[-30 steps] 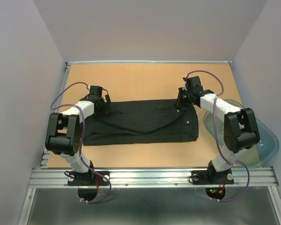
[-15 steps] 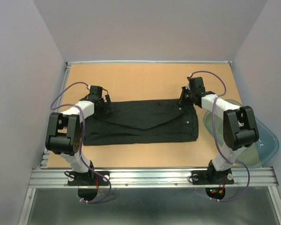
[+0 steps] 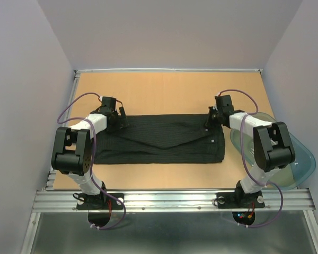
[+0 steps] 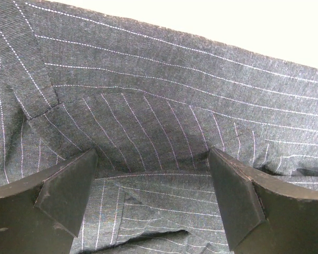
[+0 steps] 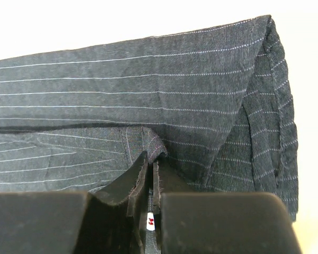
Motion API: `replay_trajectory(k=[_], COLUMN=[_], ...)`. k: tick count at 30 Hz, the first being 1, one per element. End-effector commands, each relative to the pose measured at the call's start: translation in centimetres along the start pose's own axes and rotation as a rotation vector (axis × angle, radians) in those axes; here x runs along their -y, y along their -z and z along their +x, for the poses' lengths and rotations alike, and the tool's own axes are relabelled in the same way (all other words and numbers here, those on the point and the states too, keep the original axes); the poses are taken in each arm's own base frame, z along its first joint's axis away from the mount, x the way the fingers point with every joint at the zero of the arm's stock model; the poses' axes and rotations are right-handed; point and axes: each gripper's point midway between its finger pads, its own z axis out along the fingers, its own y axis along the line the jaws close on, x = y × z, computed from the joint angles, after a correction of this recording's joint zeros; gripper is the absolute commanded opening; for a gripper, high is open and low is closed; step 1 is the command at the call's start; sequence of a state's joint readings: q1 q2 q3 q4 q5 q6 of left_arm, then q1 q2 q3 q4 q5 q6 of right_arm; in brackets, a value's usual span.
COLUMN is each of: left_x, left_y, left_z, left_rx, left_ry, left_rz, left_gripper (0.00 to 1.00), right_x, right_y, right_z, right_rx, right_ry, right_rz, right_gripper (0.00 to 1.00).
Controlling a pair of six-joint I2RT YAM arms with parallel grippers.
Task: Fold and stack the long sleeve shirts
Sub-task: Fold the shirt
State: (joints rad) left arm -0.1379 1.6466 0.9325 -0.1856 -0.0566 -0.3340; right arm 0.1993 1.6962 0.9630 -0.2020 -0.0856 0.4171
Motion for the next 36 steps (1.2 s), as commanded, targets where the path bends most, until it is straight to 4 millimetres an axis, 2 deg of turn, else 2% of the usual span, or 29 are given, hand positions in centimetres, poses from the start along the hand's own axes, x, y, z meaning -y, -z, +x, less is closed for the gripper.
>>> replay_trajectory(k=[1, 3, 5, 8, 10, 11, 12, 14, 15, 18, 19, 22, 23, 25, 26, 28, 29, 31, 33, 34, 36], left_x=[-0.4, -0.3, -0.3, -0.2, 0.0, 0.1, 0.3, 1.0, 1.5, 3.0, 3.6, 6.1, 7.6, 9.8, 11.9, 14.6, 15.6, 18.0, 18.1, 17.7, 17.1], left_y=[0.0, 0.0, 0.0, 0.1, 0.5, 0.8, 1.2, 2.9, 4.4, 7.1, 8.8, 12.5, 13.4, 14.7, 15.4, 15.5, 15.4, 14.9, 12.8, 11.1, 9.3], left_z=[0.0, 0.0, -0.1, -0.2, -0.6, -0.8, -1.0, -2.1, -3.0, -4.3, -5.2, -6.2, -5.8, -5.3, -4.2, -2.6, -1.8, -0.3, 1.8, 2.9, 4.1], left_rx=[-0.019, -0.019, -0.016, -0.012, 0.007, 0.013, 0.025, 0.069, 0.113, 0.175, 0.22, 0.293, 0.299, 0.314, 0.295, 0.269, 0.251, 0.213, 0.14, 0.114, 0.079], left_ry=[-0.003, -0.003, -0.002, -0.002, -0.003, -0.005, -0.006, -0.003, 0.0, 0.001, 0.007, -0.009, -0.017, -0.017, -0.008, -0.008, 0.005, 0.038, 0.098, 0.118, 0.161], left_rz=[-0.023, -0.021, -0.019, -0.013, 0.0, 0.005, 0.015, 0.059, 0.091, 0.172, 0.201, 0.291, 0.335, 0.422, 0.489, 0.593, 0.624, 0.695, 0.693, 0.673, 0.63], left_gripper=[0.99, 0.99, 0.99, 0.99, 0.99, 0.99, 0.99, 0.99, 0.99, 0.99, 0.99, 0.99, 0.99, 0.99, 0.99, 0.99, 0.98, 0.98, 0.98, 0.98, 0.98], right_x=[0.2, 0.2, 0.0, -0.1, -0.3, -0.3, -0.6, -1.7, -2.3, -4.1, -4.4, -7.0, -8.5, -10.9, -11.9, -13.2, -13.2, -13.0, -13.2, -12.5, -11.4], right_y=[2.0, 2.5, 3.1, 3.5, 3.9, 4.1, 4.7, 5.7, 6.7, 8.2, 8.6, 10.0, 10.5, 11.5, 11.9, 12.0, 11.7, 9.8, 9.1, 7.8, 6.4], right_z=[-1.6, -2.0, -2.9, -3.9, -4.4, -4.4, -4.8, -5.3, -5.8, -6.4, -6.5, -6.8, -6.4, -7.4, -6.9, -6.0, -5.5, -3.6, -3.0, -1.9, -0.9], right_rx=[0.073, 0.092, 0.12, 0.146, 0.156, 0.156, 0.172, 0.183, 0.203, 0.224, 0.23, 0.245, 0.248, 0.316, 0.315, 0.334, 0.331, 0.281, 0.283, 0.263, 0.257], right_ry=[-0.012, -0.007, -0.001, 0.011, 0.019, 0.022, 0.028, 0.037, 0.035, 0.033, 0.022, -0.006, -0.008, -0.059, -0.068, -0.116, -0.135, -0.18, -0.193, -0.227, -0.248], right_rz=[0.011, 0.019, 0.018, 0.03, 0.026, 0.026, 0.015, -0.03, -0.059, -0.137, -0.155, -0.296, -0.392, -0.537, -0.604, -0.708, -0.728, -0.738, -0.767, -0.756, -0.715], right_gripper=[0.07, 0.09, 0.15, 0.34, 0.42, 0.53, 0.58, 0.67, 0.68, 0.69, 0.69, 0.69, 0.69, 0.69, 0.69, 0.69, 0.69, 0.69, 0.69, 0.69, 0.69])
